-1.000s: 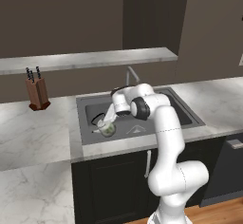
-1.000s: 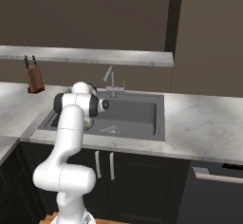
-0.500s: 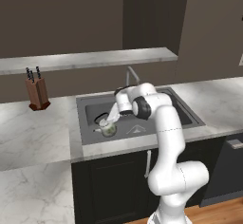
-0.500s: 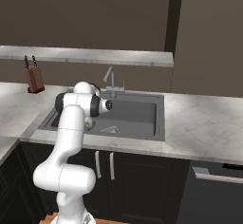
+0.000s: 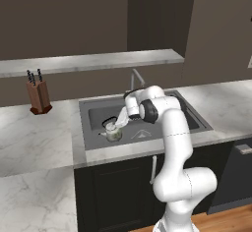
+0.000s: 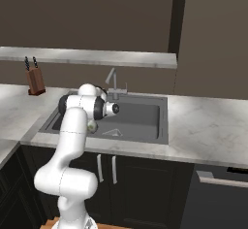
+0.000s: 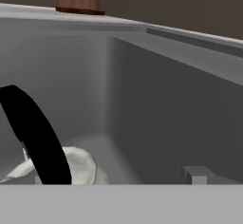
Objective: Open the cabinet, pick the kettle from the cabinet, and place it in the sink.
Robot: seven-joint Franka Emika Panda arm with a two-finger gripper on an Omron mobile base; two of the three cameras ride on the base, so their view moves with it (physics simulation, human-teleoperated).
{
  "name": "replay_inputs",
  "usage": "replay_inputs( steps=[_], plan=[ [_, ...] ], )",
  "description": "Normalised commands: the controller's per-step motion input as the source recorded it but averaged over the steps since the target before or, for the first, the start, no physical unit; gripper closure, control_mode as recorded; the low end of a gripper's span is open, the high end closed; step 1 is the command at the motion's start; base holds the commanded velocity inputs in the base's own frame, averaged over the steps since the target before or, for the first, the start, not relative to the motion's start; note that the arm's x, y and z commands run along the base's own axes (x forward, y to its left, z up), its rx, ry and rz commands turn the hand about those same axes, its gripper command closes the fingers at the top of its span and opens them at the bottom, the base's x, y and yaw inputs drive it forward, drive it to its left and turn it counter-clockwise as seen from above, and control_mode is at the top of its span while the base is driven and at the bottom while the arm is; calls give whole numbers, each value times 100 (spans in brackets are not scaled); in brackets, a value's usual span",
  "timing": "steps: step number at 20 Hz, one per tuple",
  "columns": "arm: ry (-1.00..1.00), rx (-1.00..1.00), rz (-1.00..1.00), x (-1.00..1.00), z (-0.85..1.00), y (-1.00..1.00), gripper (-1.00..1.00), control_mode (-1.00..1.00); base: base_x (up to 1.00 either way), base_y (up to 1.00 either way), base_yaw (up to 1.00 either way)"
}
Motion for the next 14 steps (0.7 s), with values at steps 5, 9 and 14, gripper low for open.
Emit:
replay_inputs(
  steps=[5,9,14],
  plan=[
    [0,0,0,-1,-9,1,-100,-100,0,0,0],
    [0,-1,0,0,-4,0,-100,-100,0,0,0],
    [0,-1,0,0,-2,-10,-100,-100,0,0,0]
  ],
)
